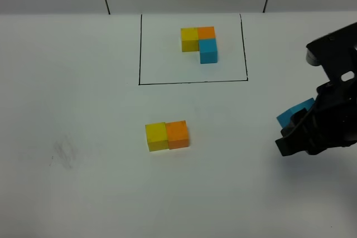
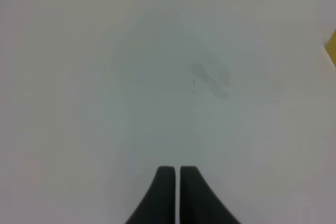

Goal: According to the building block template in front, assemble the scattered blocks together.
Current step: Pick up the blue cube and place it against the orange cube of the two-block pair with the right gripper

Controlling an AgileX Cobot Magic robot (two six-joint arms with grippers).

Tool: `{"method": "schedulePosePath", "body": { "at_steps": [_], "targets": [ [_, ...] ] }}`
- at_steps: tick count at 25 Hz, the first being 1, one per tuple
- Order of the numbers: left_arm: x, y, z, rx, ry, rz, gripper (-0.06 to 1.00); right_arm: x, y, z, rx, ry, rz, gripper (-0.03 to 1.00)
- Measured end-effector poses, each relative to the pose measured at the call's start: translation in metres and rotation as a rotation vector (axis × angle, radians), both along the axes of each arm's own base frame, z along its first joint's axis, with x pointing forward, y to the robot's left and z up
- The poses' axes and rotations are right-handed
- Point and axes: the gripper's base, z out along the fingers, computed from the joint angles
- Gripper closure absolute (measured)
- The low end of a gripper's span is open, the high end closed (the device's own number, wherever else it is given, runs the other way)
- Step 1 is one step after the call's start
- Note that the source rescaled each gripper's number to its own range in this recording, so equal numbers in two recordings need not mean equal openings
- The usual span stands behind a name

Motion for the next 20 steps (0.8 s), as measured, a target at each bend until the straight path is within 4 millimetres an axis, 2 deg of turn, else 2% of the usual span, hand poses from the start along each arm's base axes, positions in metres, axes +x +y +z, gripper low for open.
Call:
{"method": "schedulePosePath", "body": {
  "at_steps": [16, 20],
  "targets": [
    [0.000, 0.000, 0.000, 0.000, 0.000, 0.000, 0.94, 0.025, 0.059, -0.065, -0.018, 0.119, 0.091, 0.50],
    [0.000, 0.000, 0.000, 0.000, 0.000, 0.000, 0.94, 0.029, 0.066, -0.077, -0.015, 0.138, 0.118, 0.50]
  ]
}}
